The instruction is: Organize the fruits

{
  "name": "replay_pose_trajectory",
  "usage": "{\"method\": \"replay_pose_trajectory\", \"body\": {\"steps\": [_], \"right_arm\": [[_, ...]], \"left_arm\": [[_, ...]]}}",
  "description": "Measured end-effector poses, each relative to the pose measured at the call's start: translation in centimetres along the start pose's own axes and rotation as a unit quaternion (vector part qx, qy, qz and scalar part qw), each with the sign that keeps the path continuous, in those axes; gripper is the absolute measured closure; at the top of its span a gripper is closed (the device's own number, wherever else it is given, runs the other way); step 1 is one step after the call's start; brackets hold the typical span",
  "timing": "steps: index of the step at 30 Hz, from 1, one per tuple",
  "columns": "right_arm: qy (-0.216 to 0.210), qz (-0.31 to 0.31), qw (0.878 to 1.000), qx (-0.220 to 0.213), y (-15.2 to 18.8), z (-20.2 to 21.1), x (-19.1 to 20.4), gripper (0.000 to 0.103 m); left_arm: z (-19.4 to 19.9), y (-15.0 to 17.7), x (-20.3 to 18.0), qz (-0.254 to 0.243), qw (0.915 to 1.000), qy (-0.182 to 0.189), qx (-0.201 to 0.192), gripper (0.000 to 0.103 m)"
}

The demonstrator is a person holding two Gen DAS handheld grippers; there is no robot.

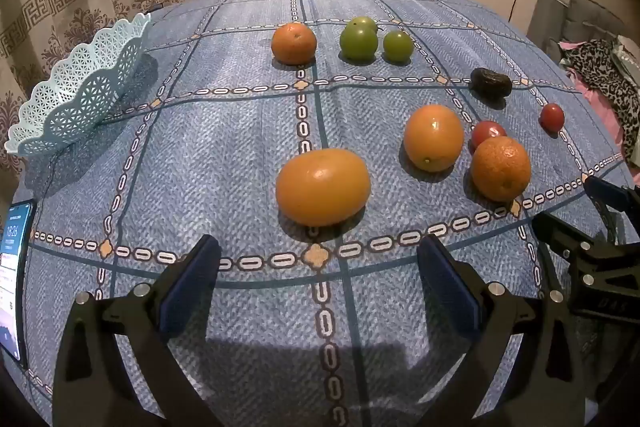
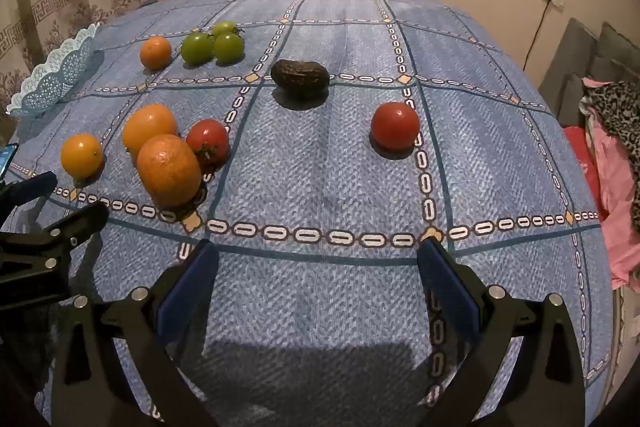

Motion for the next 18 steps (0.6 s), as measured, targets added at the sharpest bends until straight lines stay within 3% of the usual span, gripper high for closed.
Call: {"method": "replay_pose_trajectory", "body": {"steps": [18], "right_arm": [[-0.033,0.0,0.999,-0.022,0.1,1.1,0.4,0.005]], "left_arm": [[0.4,0.5,0.5,0.002,1.0,0.0,-0.005,0.002]]}}
Point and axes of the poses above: each gripper's, at about its wrist camera, not at the fingertips, and z roughly against the way its jaws point, x to its left, y to its underside, the point moved 4 cm from there along -z, roughly the way its jaws point, and after that the axes turned 1 degree about -y, right-handed, at the moved point
